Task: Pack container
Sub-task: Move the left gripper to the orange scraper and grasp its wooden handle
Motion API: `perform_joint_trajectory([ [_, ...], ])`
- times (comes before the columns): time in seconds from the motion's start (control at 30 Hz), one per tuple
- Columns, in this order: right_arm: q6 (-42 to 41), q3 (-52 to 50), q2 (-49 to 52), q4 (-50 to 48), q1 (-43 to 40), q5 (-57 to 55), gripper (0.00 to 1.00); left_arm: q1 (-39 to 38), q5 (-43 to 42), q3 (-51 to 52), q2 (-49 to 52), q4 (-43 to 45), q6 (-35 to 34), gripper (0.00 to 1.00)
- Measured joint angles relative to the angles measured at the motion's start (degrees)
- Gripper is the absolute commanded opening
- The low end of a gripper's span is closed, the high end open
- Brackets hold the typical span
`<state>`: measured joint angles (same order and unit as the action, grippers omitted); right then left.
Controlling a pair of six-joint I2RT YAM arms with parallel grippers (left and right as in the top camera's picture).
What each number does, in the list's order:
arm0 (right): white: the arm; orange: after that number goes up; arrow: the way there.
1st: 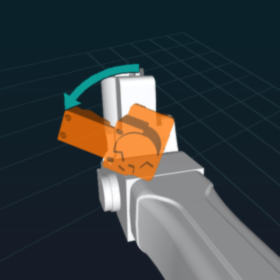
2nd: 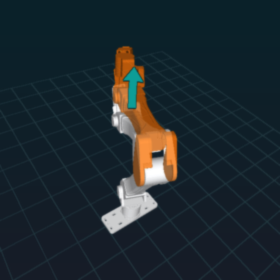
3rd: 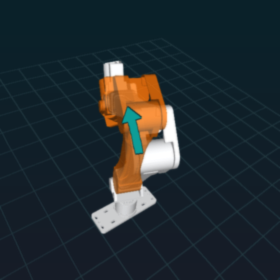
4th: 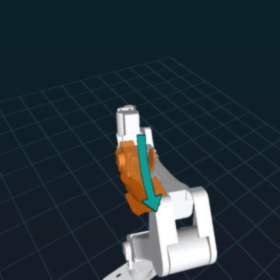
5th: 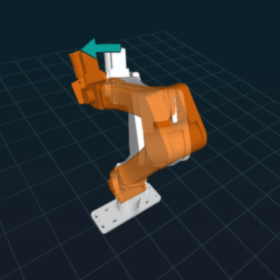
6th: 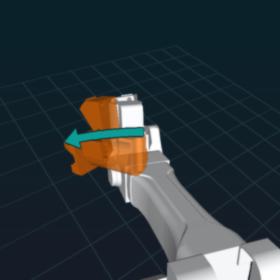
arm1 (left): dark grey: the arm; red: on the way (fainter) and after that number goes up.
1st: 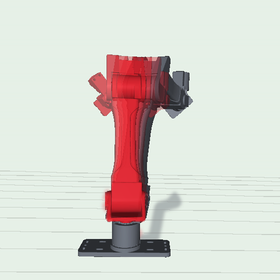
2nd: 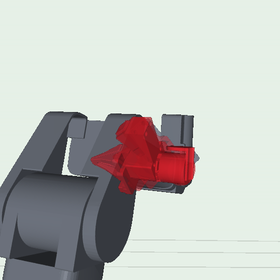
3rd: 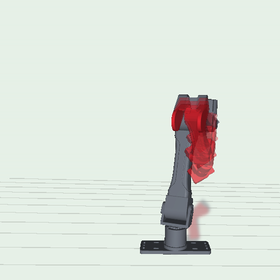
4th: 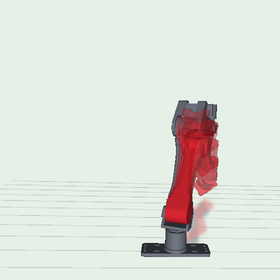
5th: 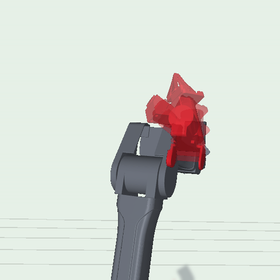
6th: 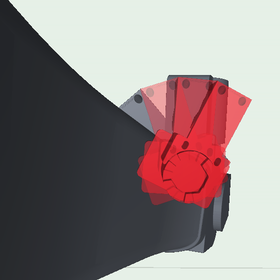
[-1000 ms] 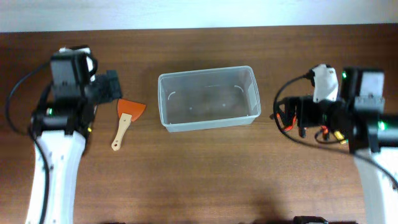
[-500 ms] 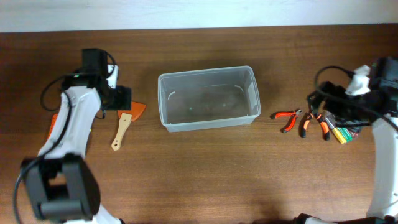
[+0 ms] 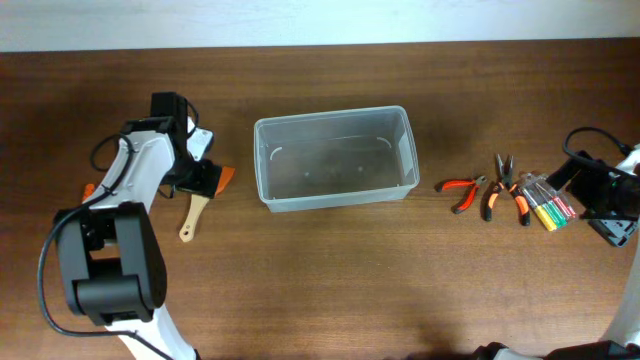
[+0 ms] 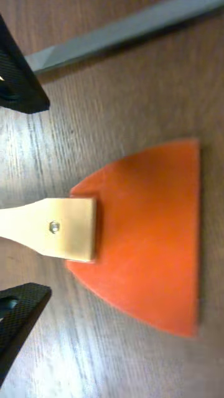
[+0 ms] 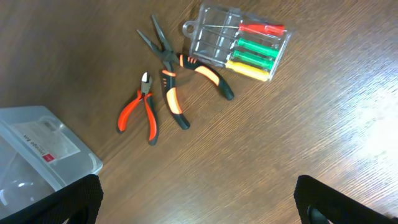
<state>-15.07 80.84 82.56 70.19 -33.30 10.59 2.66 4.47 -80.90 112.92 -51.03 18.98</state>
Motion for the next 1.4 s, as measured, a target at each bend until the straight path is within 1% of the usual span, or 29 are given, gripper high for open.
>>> perform_joint_trajectory([
  [0.13, 0.02, 0.00, 0.02, -0.31, 0.00, -0.24, 0.99, 0.00, -0.02, 0.00, 0.61, 0.33, 5.29, 0.84],
  [0.23, 0.02, 0.00, 0.02, -0.35, 0.00, -0.24, 0.99, 0.00, 0.00, 0.00, 0.90, 1.55, 6.95, 0.84],
  [0.4, 0.04, 0.00, 0.02, -0.35, 0.00, -0.24, 0.99, -0.11, -0.09, -0.09, 3.61, 1.99, 6.95, 0.83],
  [0.5, 0.07, 0.00, 0.02, -0.35, 0.00, -0.24, 0.99, -0.61, -0.15, -0.28, 5.35, 0.57, 6.95, 0.84],
  [0.67, 0.04, 0.00, 0.02, -0.35, 0.00, -0.24, 0.98, -2.08, -0.02, -0.33, 5.38, 0.87, 6.40, 0.85],
  [0.73, 0.02, 0.00, 0.02, -0.35, 0.00, -0.24, 0.99, -2.47, -0.04, -0.37, 5.49, 1.29, 5.86, 0.84],
  [0.8, 0.04, 0.00, 0.02, -0.35, 0.00, -0.26, 0.99, -2.49, -0.24, -0.57, 5.70, 1.22, 5.42, 0.80],
  [0.87, 0.04, 0.00, 0.02, -0.35, 0.00, -0.26, 0.99, -2.49, -0.70, -0.98, 6.10, 0.98, 5.18, 0.78],
  [1.17, 0.04, 0.00, 0.02, -0.35, 0.00, -0.26, 0.99, -2.49, -1.03, -2.27, 6.99, -0.85, 3.08, 0.78],
  [1.2, 0.02, 0.00, 0.02, -0.35, 0.00, -0.24, 0.99, -2.49, -1.03, -2.27, 6.99, -0.87, 3.02, 0.77],
  [1.27, 0.02, 0.00, 0.02, -0.35, 0.00, -0.26, 0.99, -2.49, -1.09, -2.27, 6.99, -1.14, 2.86, 0.73],
  [1.4, 0.04, 0.00, 0.02, -0.35, 0.00, -0.26, 0.99, -2.49, -1.09, -2.32, 7.19, -3.52, 4.09, 0.73],
])
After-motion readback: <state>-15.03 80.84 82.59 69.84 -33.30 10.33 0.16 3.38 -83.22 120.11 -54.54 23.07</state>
